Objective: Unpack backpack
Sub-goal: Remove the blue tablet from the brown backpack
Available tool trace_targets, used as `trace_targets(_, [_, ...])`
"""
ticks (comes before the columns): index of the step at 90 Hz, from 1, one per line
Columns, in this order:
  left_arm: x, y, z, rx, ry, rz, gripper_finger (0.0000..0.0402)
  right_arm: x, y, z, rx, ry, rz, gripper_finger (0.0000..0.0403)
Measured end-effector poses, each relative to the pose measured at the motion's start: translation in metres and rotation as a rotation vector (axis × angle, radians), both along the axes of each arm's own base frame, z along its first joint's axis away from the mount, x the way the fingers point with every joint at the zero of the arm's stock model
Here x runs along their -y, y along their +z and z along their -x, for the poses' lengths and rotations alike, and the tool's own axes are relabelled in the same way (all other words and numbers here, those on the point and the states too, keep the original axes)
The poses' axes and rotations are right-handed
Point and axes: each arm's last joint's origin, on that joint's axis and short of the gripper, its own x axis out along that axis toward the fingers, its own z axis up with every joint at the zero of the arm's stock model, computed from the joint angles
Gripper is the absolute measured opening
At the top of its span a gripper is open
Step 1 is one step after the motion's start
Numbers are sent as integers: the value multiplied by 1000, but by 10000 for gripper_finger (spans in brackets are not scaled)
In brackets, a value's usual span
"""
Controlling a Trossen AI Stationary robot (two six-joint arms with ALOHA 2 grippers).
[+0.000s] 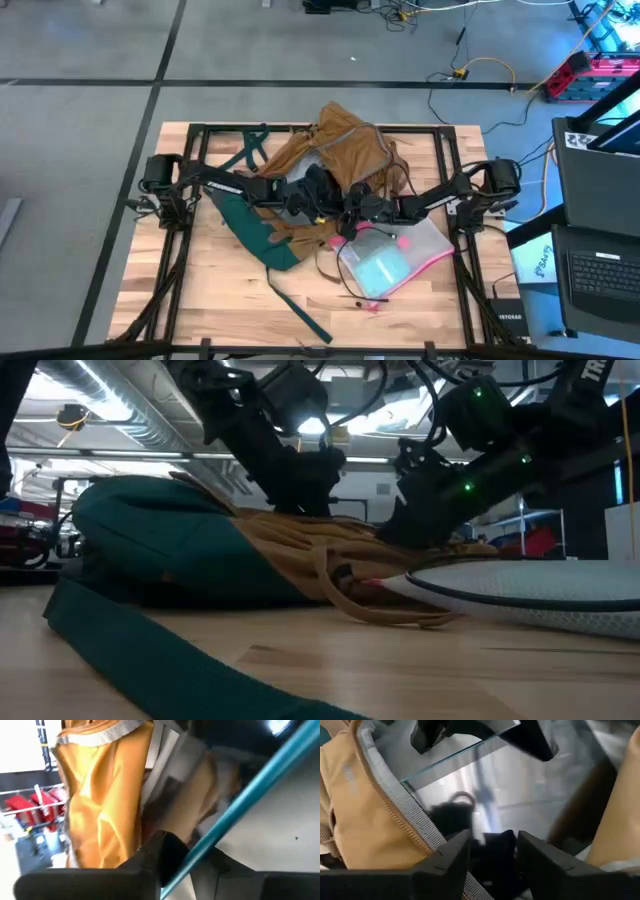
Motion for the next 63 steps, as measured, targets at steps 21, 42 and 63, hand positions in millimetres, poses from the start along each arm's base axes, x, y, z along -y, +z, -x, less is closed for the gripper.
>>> trace_targets(21, [13, 7, 5, -14, 94, -129, 13, -15, 30, 4, 91, 95, 57, 154])
trace_targets(42, [10, 31, 16, 45, 235, -207, 12, -28, 40, 6, 127, 172, 82, 154])
trace_targets(63, [6, 74, 37, 196, 334, -184, 12, -40, 43, 8, 123, 243, 149, 154])
